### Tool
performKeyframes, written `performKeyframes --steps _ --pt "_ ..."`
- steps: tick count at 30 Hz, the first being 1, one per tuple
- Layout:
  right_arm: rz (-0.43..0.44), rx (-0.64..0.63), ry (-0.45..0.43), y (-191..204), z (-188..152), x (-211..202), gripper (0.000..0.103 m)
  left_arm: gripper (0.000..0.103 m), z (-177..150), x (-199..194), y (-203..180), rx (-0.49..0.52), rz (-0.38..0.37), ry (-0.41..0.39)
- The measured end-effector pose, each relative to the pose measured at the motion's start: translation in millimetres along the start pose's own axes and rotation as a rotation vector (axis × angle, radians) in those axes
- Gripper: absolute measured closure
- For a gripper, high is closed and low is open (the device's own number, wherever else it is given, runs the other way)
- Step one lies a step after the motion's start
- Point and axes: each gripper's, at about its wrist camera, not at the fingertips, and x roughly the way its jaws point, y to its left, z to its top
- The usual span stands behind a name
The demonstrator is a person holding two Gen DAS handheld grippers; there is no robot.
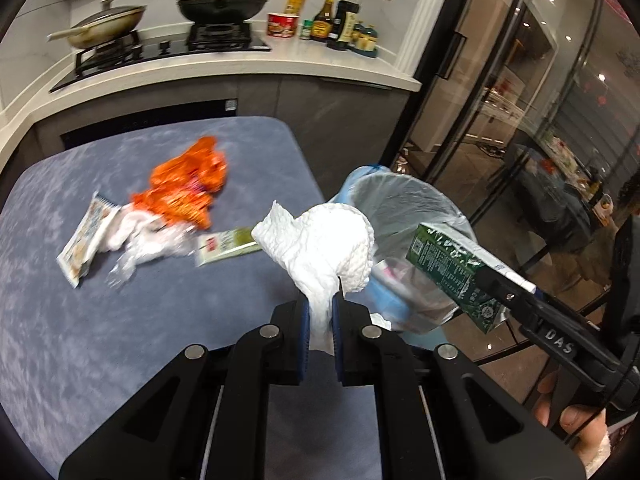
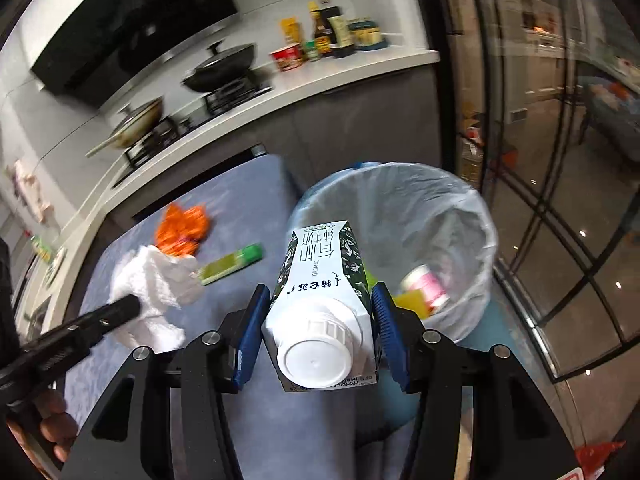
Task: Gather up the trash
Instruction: 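Carry the tissue and milk carton over the trash bin with both tools, then open both tools to drop the tissue and carton into the bin, then move both tools back over the table toward the remaining trash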
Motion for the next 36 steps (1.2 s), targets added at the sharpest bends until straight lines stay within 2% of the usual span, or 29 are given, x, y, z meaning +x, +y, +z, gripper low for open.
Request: performKeyframes --steps 6,11,15,20,21,23,25,28,36 --pt "-0.052 0.057 0.016 -43.4 18.8 19.6 0.052 0.094 33.3 31.7 -46.7 0.081 -0.064 -0.003" --pt "-0.073 0.076 0.032 -63.0 28.2 37.5 0.052 0.094 53.0 71.7 -82.3 0.122 -0.113 0.031" --pt "-0.082 0.084 0.037 -72.1 31.5 46.4 0.052 0.094 58.4 103.2 -101.7 0.148 -0.111 0.067" --pt "-0.087 0.106 0.046 -81.7 32.8 55.7 0.051 0.092 57.3 123.9 -112.7 0.164 -0.103 0.087" --pt "-0.089 0.108 0.044 -82.7 33.9 56.2 0.051 0.089 56.7 125.1 -113.8 0.161 -0.095 0.085" --pt "-0.094 0.110 0.032 -83.7 35.4 54.8 0.051 0.066 57.5 128.8 -112.6 0.148 -0.074 0.081" --pt "-0.097 0.111 0.017 -83.7 37.2 52.1 0.050 0.056 56.7 125.8 -111.7 0.140 -0.059 0.057" --pt "-0.092 0.111 0.010 -81.9 38.2 49.2 0.049 0.050 56.8 120.6 -113.2 0.158 -0.041 0.034" --pt "-0.075 0.071 -0.008 -59.7 35.9 39.0 0.046 0.044 52.7 99.2 -94.5 0.130 -0.010 0.000"
